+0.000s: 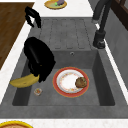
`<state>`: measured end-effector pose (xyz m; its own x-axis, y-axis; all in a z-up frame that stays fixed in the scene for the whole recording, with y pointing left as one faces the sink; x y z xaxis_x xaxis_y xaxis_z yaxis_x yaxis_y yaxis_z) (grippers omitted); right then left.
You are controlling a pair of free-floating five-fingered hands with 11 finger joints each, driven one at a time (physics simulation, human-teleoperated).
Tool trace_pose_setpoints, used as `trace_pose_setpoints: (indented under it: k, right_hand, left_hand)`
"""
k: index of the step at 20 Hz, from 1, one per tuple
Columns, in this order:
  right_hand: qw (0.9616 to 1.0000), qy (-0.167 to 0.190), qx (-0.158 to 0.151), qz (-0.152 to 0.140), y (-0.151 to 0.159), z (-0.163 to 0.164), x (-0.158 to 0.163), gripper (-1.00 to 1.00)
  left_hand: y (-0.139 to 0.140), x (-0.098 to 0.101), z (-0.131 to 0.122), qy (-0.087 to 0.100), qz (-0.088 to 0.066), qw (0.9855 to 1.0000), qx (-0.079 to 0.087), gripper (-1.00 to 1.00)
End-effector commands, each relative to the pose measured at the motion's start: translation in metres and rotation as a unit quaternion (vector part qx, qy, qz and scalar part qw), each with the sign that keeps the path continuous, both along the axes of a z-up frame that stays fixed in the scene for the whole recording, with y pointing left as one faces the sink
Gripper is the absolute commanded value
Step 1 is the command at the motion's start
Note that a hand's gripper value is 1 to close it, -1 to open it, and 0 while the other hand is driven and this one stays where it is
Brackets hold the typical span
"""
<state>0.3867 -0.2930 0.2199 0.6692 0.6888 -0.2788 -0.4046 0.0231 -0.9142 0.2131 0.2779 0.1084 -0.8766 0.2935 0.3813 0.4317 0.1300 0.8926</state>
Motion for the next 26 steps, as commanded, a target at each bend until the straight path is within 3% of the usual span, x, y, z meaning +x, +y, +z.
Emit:
trace_pose_setpoints:
  k: [1,26]
  right_hand:
    - [0.9999,0.007,0.007,0.004,-0.024,0.005,-0.003,1.0]
    - [0.9994,0.0,0.035,0.002,-0.196,-0.014,-0.039,1.0]
  left_hand:
    - [0.0,0.0,0.0,0.0,0.0,1.0,0.0,0.0]
    - [0.0,0.0,0.0,0.0,0.0,1.0,0.0,0.0]
